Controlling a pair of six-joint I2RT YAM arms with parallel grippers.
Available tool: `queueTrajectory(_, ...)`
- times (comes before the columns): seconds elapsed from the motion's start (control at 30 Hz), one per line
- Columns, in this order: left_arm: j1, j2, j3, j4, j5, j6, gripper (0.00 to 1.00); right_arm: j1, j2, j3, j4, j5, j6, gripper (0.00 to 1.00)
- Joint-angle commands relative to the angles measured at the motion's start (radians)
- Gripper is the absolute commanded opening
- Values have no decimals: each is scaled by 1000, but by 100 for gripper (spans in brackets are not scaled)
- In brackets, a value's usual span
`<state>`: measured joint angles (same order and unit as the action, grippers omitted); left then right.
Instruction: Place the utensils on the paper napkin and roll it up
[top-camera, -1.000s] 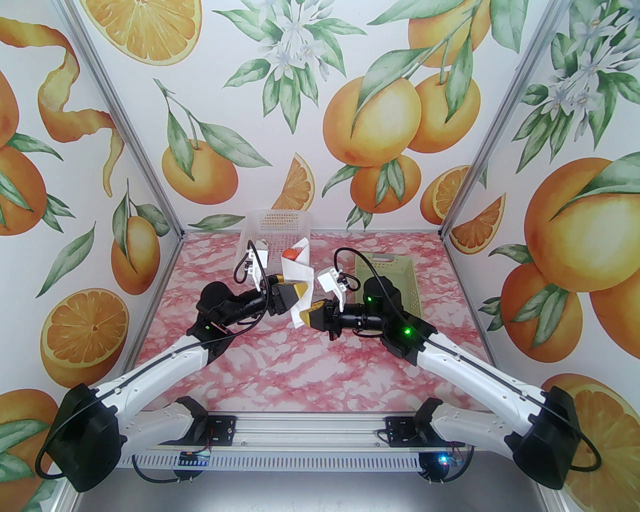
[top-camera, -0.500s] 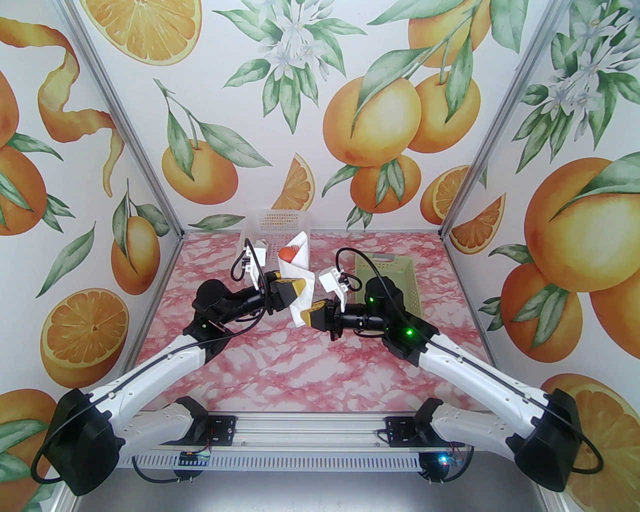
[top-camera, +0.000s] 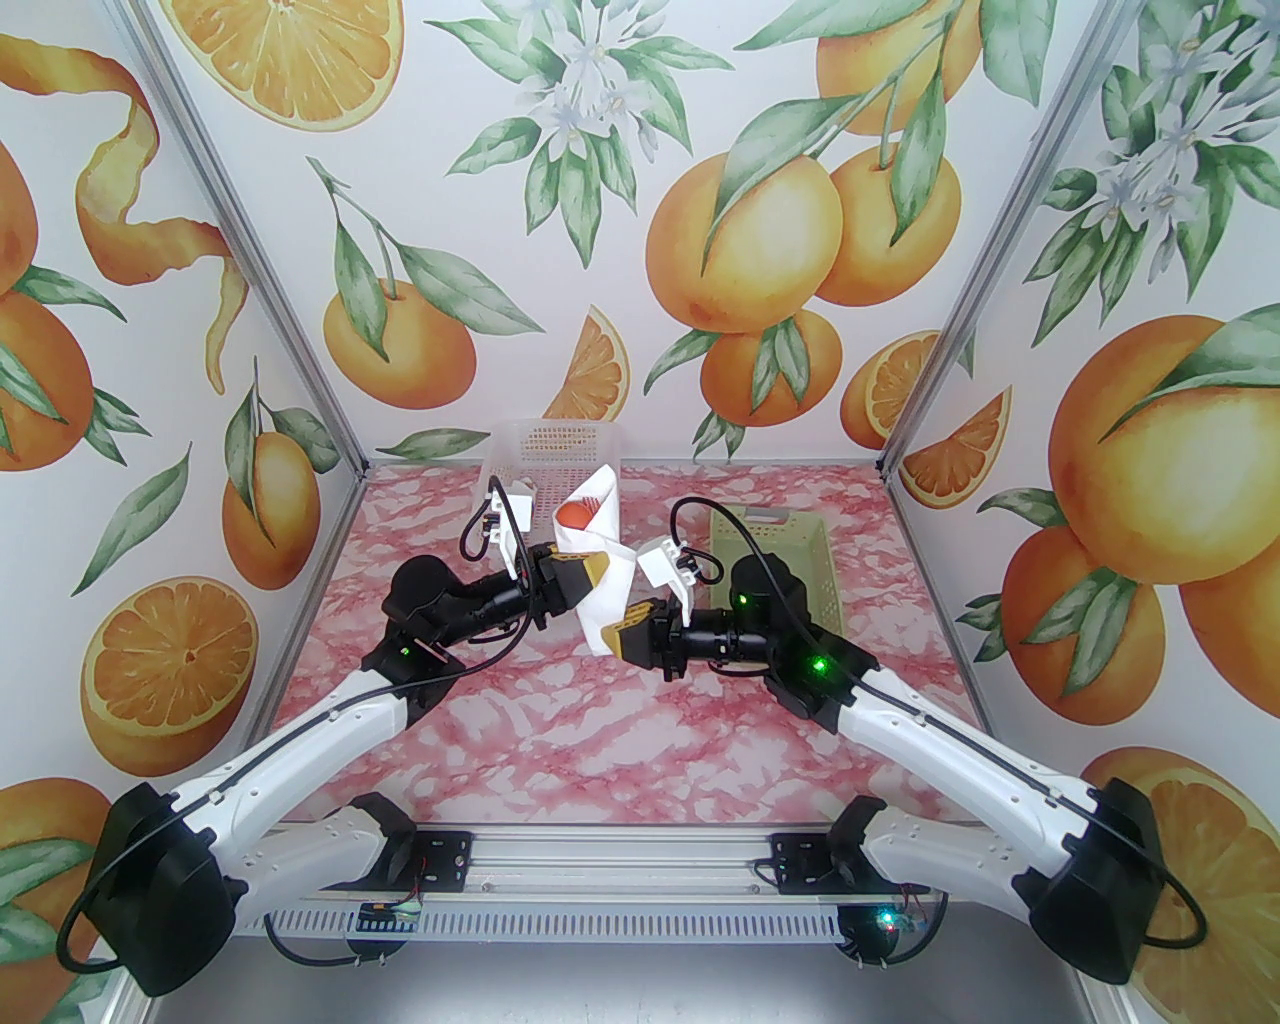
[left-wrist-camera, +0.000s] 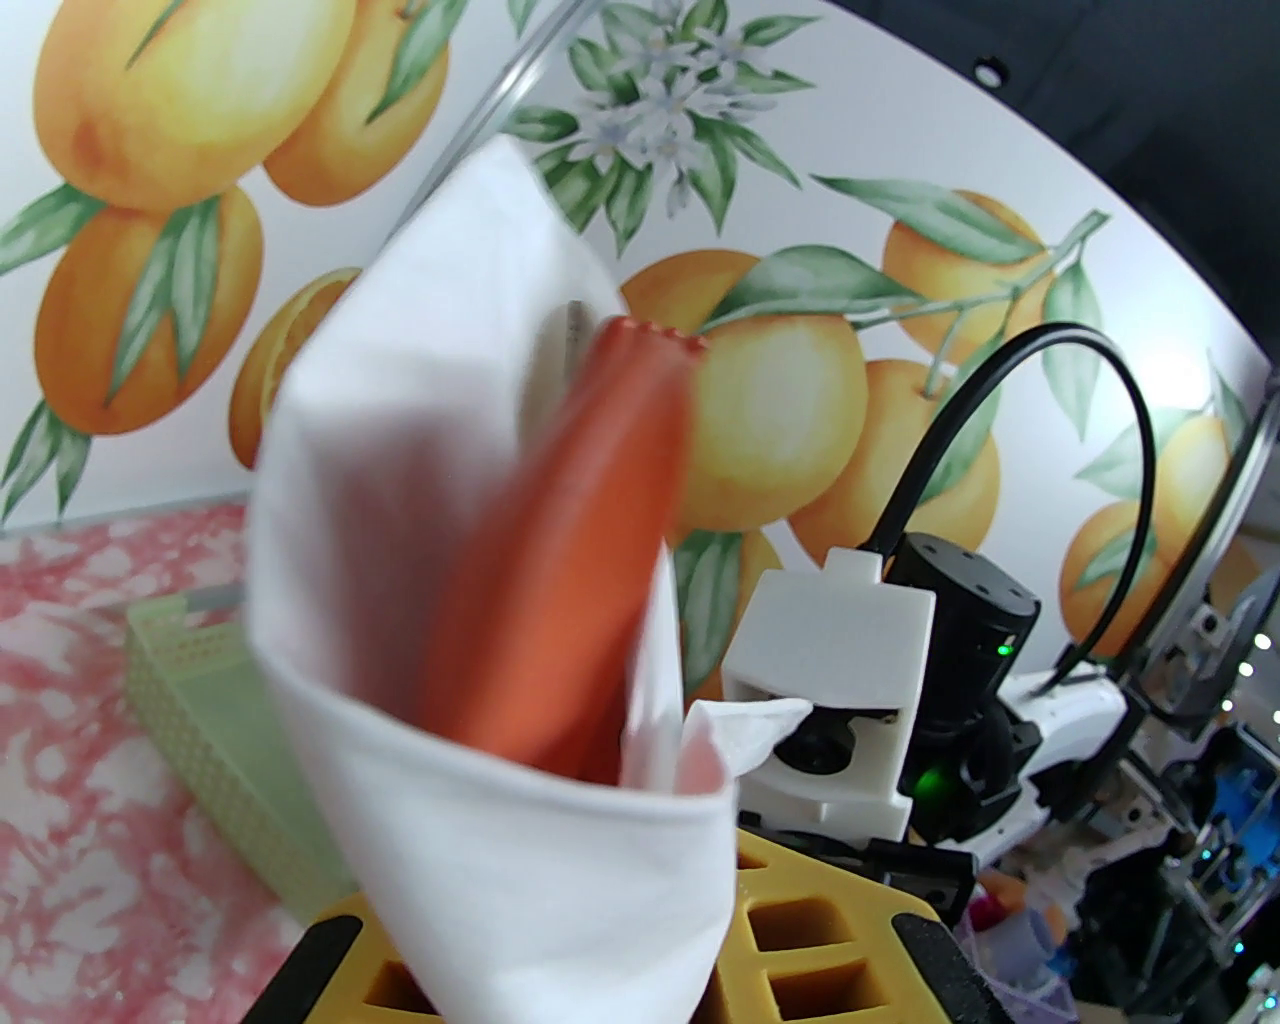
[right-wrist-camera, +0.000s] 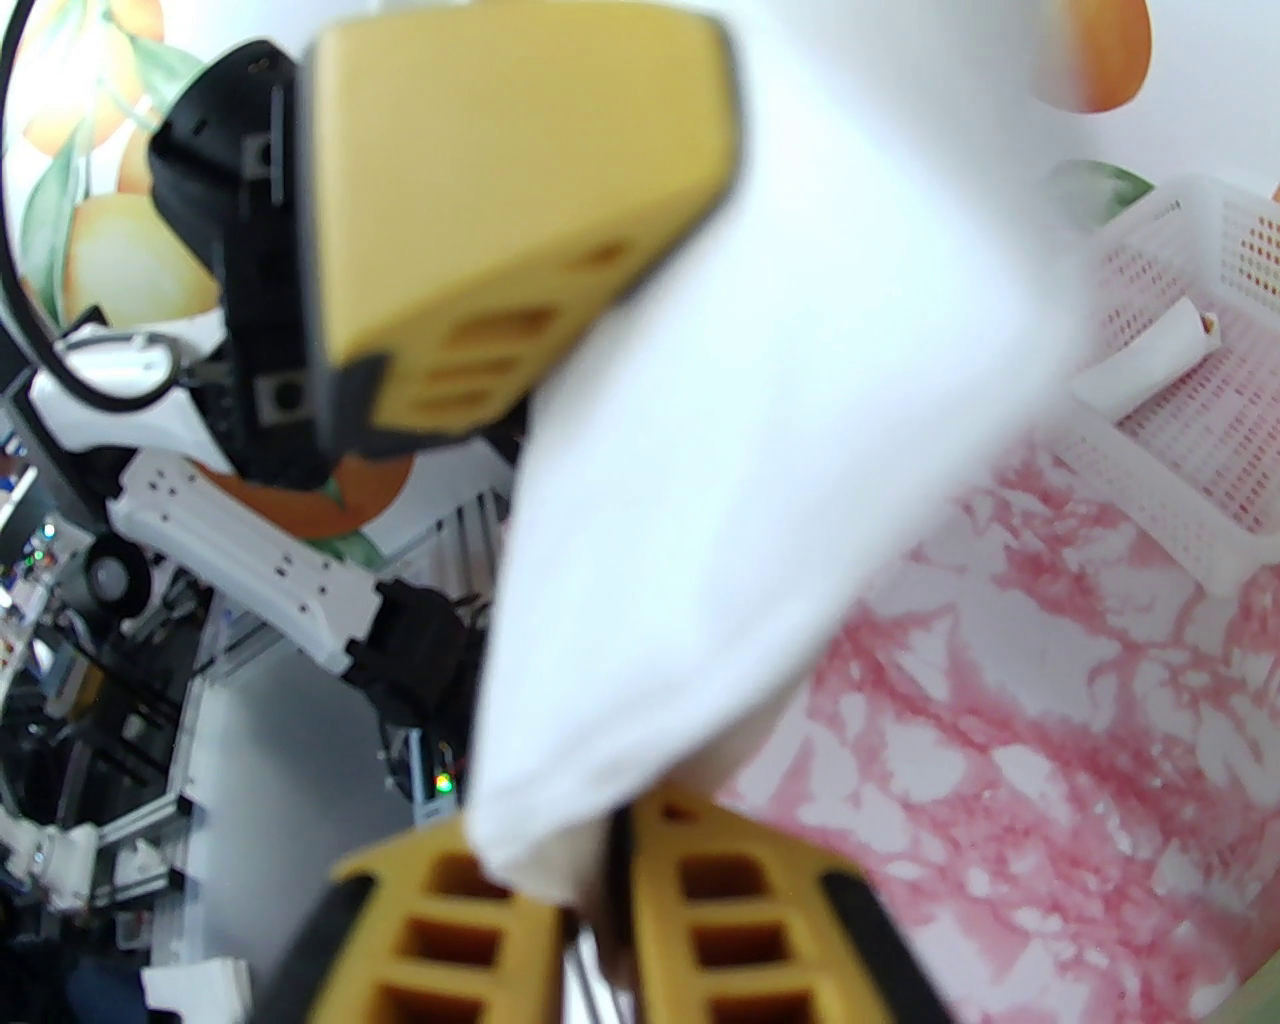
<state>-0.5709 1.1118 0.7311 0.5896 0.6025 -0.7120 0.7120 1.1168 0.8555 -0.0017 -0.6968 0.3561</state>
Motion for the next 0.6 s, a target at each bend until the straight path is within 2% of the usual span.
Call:
queueTrajectory(0.0, -2, -31, 41, -14, -20, 25, 21, -31, -49, -8, -14, -35, 6, 44)
queueTrajectory(0.07, -2, -33, 41, -14, -24, 24, 20, -57, -78, -8, -15, -47, 13, 57)
queueTrajectory(0.23, -4, -33, 43, -11, -17, 16, 20, -132, -126, -8, 6, -39, 43, 72)
queueTrajectory(0.33, -7, -32, 43, -2, -15, 4, 20, -143, -117, 4, 17, -15, 39, 73)
queueTrajectory(0.43, -12, -29, 46, 4, -19, -3, 19, -140, -72, 9, 87, -62, 81, 74)
queueTrajectory(0.57, -18, -26, 49, 4, -25, -5, 18, -88, -26, 12, 116, -51, 75, 77)
